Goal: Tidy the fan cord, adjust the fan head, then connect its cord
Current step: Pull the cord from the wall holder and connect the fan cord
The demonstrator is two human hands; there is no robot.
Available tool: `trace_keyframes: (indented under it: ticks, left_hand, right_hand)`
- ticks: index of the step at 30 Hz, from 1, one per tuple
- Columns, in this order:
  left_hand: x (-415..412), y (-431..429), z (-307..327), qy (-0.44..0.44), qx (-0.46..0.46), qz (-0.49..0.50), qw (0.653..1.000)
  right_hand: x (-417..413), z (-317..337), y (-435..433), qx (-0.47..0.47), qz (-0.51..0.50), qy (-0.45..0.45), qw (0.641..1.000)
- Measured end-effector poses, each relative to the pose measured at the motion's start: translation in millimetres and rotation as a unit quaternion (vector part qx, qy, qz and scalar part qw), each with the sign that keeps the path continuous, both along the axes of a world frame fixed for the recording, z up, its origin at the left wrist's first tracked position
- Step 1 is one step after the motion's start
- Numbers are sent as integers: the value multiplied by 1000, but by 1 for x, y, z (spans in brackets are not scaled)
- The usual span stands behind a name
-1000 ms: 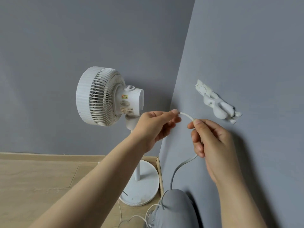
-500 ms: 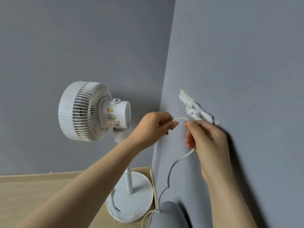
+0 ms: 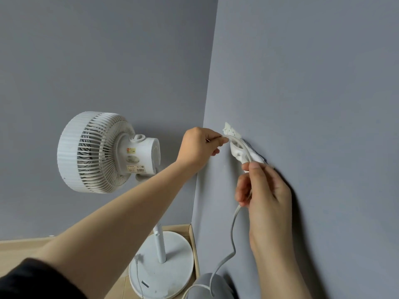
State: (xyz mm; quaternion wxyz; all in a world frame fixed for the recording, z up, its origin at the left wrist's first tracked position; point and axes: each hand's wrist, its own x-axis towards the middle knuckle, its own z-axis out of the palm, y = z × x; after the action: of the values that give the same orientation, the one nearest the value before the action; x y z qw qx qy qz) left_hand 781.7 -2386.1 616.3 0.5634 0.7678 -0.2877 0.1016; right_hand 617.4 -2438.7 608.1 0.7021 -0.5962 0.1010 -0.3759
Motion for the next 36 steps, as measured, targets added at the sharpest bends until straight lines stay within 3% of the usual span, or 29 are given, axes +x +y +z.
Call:
trace_keyframes:
  ticks: [10, 15, 25, 31, 36]
  left_hand:
    - [-8, -15, -18, 2, 68, -49, 996]
    - [-7, -7, -26, 0, 27, -73, 997]
    - [-17, 40, -59, 41, -4, -21, 999]
    - [-24, 46, -74, 80, -14, -21, 996]
    - [-26, 53, -83, 86, 10, -24, 996]
  right_hand:
    - [4, -10, 9, 61, -83, -25, 994]
    - [5, -26, 17, 67, -148, -41, 986]
    - [13, -41, 23, 129, -191, -55, 971]
    - [21, -43, 18, 309, -105, -45, 944]
    - [25, -48, 12, 323, -62, -11, 944]
